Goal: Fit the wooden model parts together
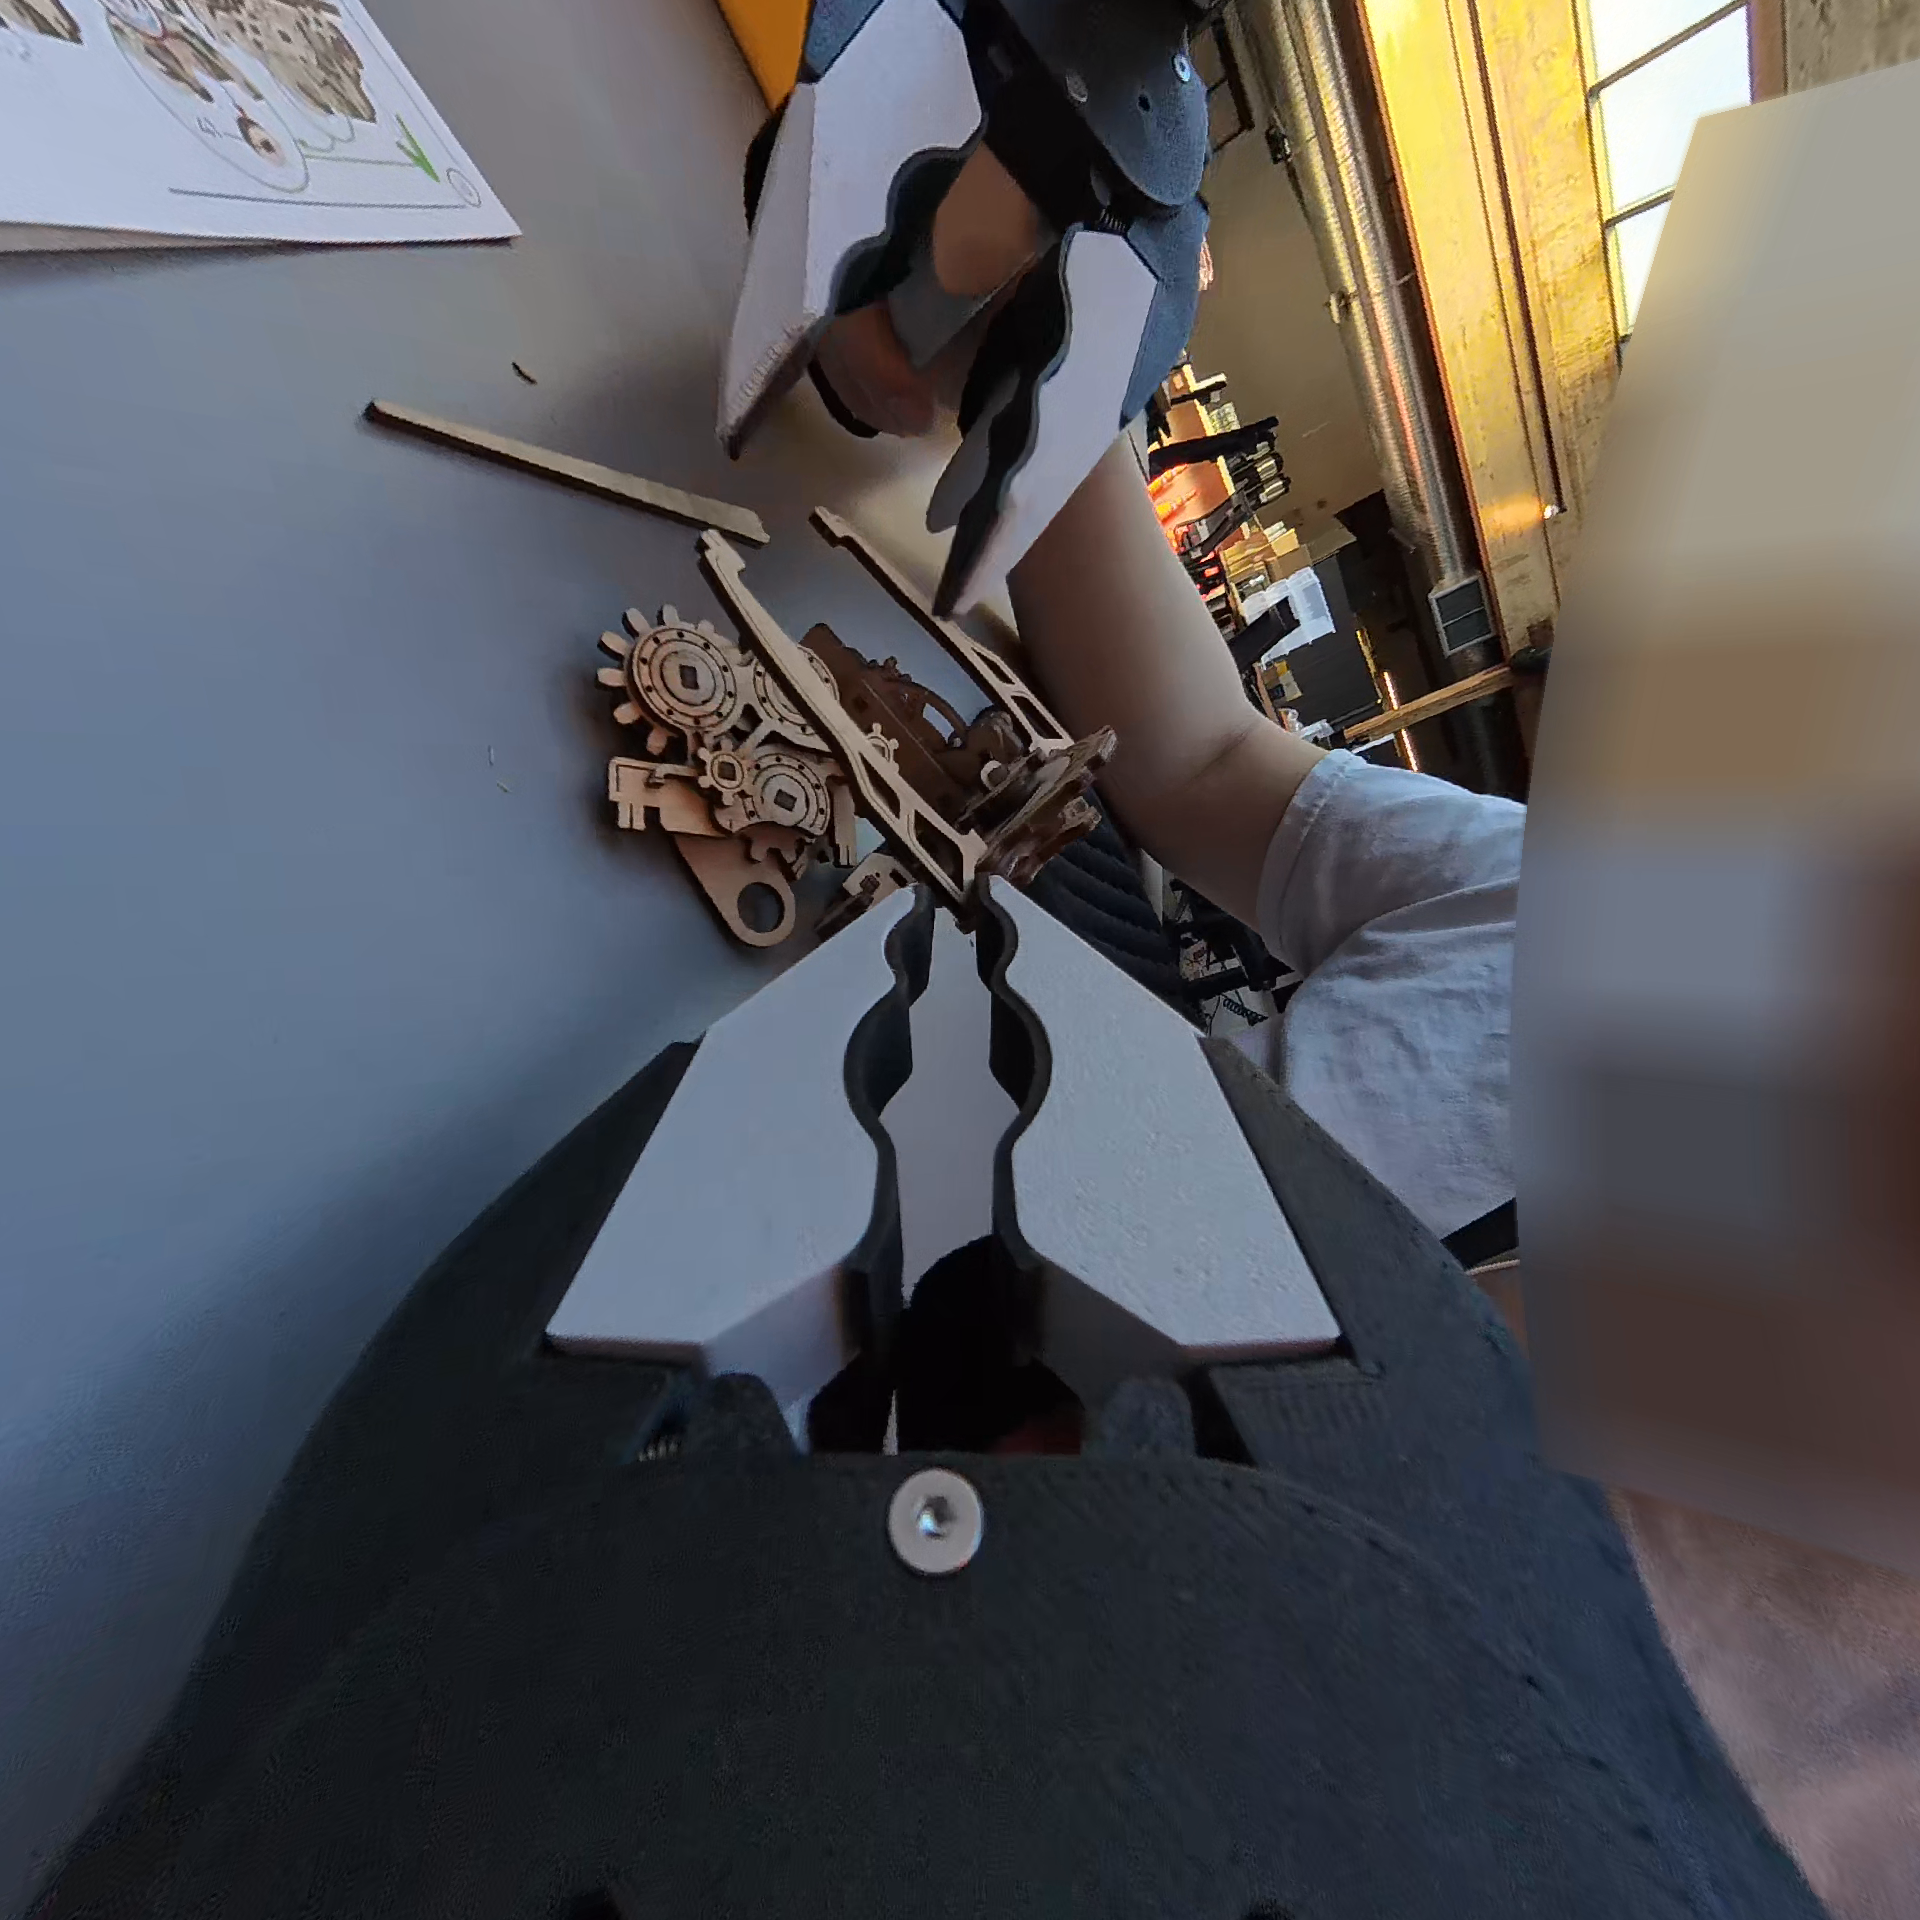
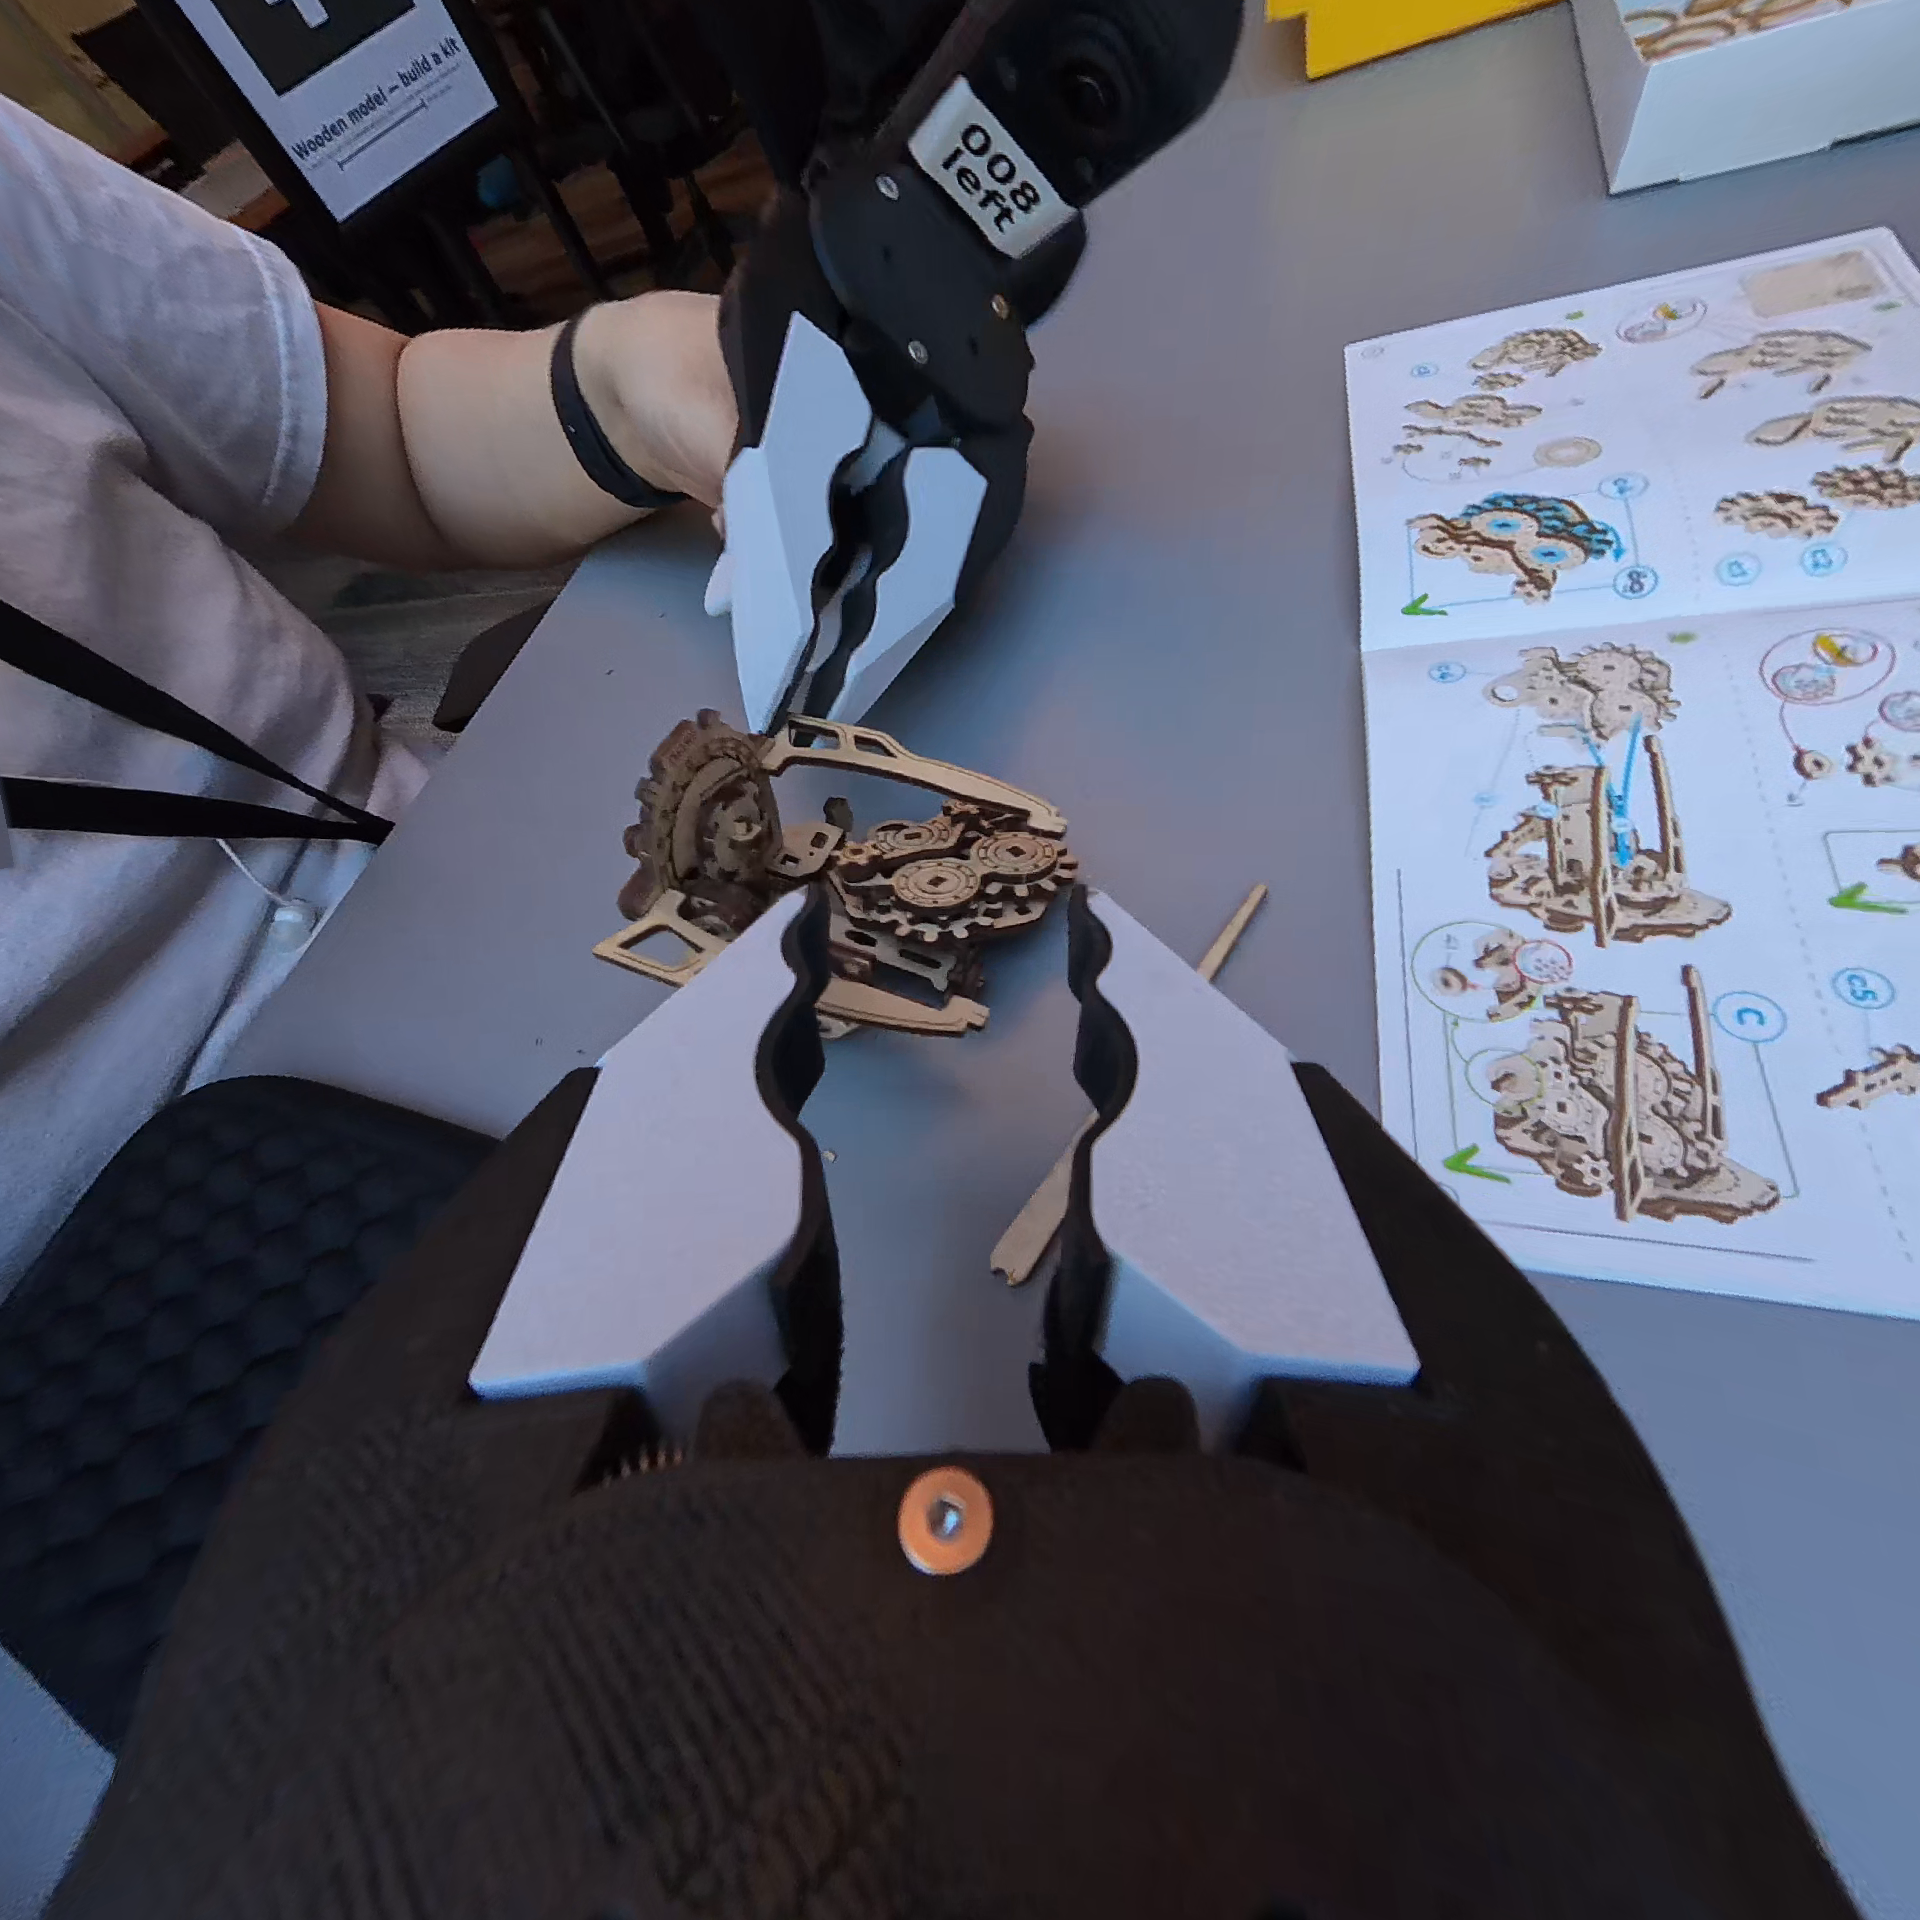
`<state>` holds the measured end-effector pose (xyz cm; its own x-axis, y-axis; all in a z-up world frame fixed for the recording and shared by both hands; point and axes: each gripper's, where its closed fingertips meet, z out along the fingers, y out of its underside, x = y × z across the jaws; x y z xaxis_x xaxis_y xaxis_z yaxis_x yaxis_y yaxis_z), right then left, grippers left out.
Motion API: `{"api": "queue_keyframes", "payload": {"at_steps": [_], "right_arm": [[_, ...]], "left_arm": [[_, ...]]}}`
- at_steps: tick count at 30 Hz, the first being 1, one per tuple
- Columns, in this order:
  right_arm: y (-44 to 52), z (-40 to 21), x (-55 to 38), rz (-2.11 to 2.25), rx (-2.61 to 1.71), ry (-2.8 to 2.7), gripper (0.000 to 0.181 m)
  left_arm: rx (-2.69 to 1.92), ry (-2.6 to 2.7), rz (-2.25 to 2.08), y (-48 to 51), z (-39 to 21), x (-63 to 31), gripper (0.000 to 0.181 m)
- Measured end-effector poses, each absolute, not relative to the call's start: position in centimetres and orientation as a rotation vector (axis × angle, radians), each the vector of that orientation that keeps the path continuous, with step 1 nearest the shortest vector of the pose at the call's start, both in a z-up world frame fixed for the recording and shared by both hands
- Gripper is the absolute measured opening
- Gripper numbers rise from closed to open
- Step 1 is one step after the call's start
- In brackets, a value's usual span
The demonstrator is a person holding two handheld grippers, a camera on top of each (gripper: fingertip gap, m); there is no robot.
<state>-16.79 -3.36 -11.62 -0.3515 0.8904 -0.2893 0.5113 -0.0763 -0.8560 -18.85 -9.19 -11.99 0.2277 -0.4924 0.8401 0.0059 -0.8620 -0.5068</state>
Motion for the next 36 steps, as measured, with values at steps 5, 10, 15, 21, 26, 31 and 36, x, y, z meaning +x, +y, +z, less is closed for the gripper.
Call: {"api": "queue_keyframes", "payload": {"at_steps": [5, 10, 15, 21, 26, 31, 36], "right_arm": [[-2.7, -11.6, -17.3, 1.401, -1.475, -1.893, 0.043], [-2.8, -12.6, -17.8, 1.378, -1.483, -2.124, 0.046], [-3.6, -14.2, -18.3, 1.443, -1.56, -2.268, 0.058], [-4.4, -15.2, -18.6, 1.381, -1.546, -2.335, 0.044], [-4.8, -14.7, -18.1, 1.32, -1.541, -2.331, 0.031], [-4.4, -14.1, -17.6, 1.147, -1.612, -2.258, 0.031], [-3.7, -13.7, -17.0, 0.962, -1.819, -2.123, 0.031]], "left_arm": [[-2.112, 0.429, -1.682, -9.1, -12.2, -19.1, 0.006], [-2.103, 0.408, -1.697, -9.1, -12.3, -19.2, 0.006], [-2.101, 0.413, -1.696, -9.1, -12.3, -19.2, 0.006], [-2.087, 0.405, -1.71, -9.1, -12.1, -19.2, 0.006], [-2.06, 0.406, -1.717, -9.3, -11.5, -19.2, 0.005], [-2.021, 0.41, -1.719, -9.6, -10.8, -19.1, 0.003], [-2.0, 0.416, -1.655, -9.8, -10.4, -19.1, 0.002]]}}
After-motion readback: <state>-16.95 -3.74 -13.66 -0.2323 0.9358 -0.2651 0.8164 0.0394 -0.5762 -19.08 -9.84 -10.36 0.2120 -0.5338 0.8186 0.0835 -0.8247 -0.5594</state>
